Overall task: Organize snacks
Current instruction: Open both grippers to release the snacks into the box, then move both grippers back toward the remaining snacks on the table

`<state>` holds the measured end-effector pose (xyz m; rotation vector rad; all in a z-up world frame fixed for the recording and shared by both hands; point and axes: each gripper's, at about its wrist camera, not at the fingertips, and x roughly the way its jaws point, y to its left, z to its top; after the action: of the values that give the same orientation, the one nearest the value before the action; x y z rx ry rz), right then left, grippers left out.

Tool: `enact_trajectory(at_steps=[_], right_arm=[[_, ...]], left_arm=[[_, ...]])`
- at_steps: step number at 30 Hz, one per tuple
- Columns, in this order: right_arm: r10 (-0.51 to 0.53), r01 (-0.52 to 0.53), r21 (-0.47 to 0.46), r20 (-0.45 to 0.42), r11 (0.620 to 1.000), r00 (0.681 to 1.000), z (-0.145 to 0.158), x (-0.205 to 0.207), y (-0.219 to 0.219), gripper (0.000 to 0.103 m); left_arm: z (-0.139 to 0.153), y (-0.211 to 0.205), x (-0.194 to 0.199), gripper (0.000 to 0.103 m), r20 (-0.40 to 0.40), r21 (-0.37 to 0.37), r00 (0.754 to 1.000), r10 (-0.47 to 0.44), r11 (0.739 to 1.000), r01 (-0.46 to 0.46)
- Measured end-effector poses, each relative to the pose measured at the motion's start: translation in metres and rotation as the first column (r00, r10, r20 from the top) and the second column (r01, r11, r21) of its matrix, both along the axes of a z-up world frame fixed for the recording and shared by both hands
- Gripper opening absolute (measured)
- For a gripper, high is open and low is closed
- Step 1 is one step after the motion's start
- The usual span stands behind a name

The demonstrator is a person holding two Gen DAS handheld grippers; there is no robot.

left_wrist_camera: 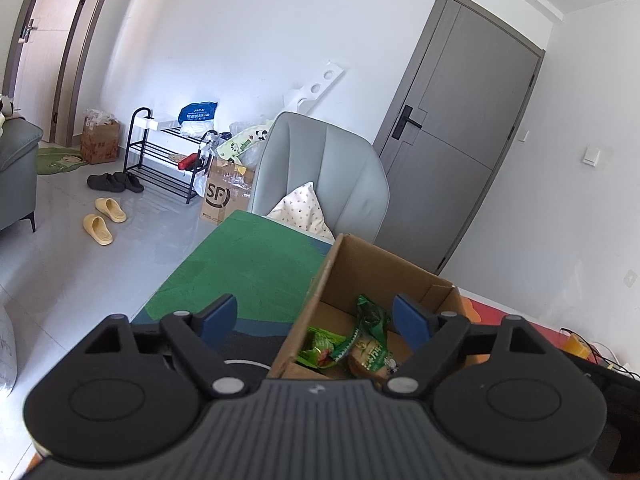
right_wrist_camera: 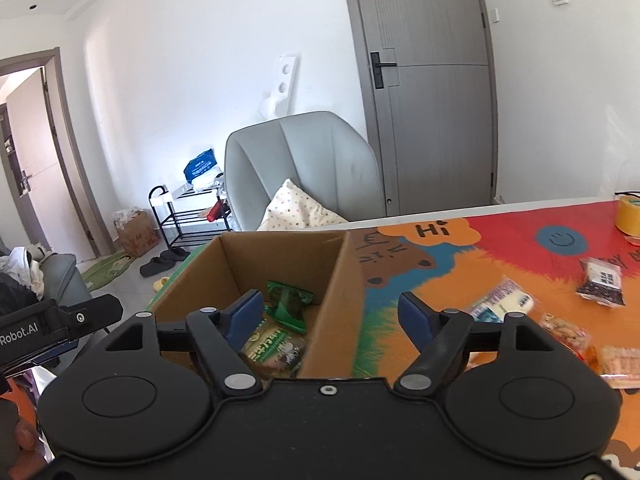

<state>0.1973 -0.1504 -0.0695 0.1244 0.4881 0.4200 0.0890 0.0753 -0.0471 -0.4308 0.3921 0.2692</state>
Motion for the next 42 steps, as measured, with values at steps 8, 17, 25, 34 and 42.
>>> enact_trajectory(at_steps=[8, 17, 25, 34, 42], right_arm=[[-0.039, 0.04, 0.034, -0.037, 0.999, 0.999, -0.006, -0.009, -0.033, 0.085], [-0.08, 0.085, 0.065, -0.08, 0.994, 0.994, -0.017, -0.017, -0.066, 0.09], [-0.097, 0.106, 0.084, -0.102, 0.991, 0.99, -0.022, -0.025, -0.093, 0.098], [-0.125, 0.137, 0.099, -0.12, 0.986, 0.985, -0.025, -0.035, -0.121, 0.103], [-0.183, 0.196, 0.104, -0.127, 0.975, 0.975, -0.029, -0.042, -0.154, 0.103]], left_arm=[[0.0, -0.028, 0.003, 0.096, -0.031, 0.041, 0.999, -0.025, 0.999, 0.026], [-0.005, -0.061, 0.007, 0.1, -0.07, 0.079, 0.995, -0.074, 0.994, 0.079], [-0.013, -0.083, 0.008, 0.102, -0.136, 0.065, 0.983, -0.123, 0.989, 0.133], [-0.011, -0.112, 0.003, 0.102, -0.159, 0.091, 0.97, -0.186, 0.975, 0.202], [-0.014, -0.143, 0.008, 0.102, -0.168, 0.096, 0.952, -0.258, 0.956, 0.276]])
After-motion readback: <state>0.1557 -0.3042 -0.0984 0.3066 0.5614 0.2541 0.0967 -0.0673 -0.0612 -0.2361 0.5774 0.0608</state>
